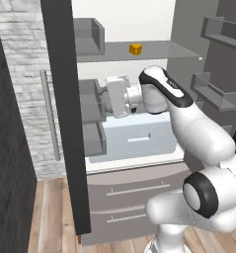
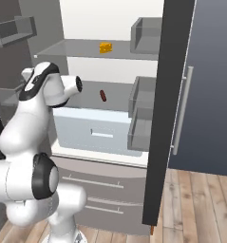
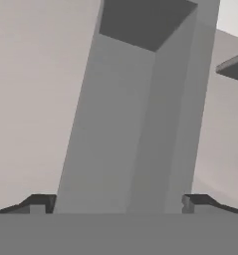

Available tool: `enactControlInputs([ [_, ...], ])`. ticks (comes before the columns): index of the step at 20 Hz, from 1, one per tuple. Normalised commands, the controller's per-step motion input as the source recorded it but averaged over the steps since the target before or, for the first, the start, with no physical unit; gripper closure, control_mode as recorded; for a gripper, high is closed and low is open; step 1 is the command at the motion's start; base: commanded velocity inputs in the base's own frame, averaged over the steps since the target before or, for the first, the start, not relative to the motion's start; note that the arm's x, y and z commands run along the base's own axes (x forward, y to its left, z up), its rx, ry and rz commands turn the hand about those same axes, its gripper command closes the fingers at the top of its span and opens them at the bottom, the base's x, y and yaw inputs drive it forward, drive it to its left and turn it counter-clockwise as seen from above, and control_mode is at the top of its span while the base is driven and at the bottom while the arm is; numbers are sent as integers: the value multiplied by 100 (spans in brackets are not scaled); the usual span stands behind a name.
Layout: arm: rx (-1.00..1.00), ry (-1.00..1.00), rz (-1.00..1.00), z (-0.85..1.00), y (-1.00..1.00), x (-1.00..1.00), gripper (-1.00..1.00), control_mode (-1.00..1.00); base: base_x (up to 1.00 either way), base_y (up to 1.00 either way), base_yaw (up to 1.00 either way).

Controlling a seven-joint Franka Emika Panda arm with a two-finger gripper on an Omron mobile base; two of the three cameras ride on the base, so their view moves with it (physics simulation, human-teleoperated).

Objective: Retrieve the sausage and cheese from the fridge and place them on the cutting board on the counter.

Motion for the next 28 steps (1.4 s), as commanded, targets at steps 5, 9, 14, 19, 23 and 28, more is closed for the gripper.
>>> enactControlInputs([
  [5,-14,-5,-5,-7,16,-5,-100,-100,0,0,0],
  [9,-36,-40,-26,31,-92,-100,-100,-100,0,0,0],
  [14,-21,-32,-17,35,-74,-73,-100,-100,0,0,0],
  [19,-19,-11,-30,0,-12,-8,-100,-100,0,0,0],
  [23,-9,0,-35,0,-35,-16,-100,-100,0,0,0],
  [28,-1,0,-17,0,-53,-27,-100,-100,0,0,0],
])
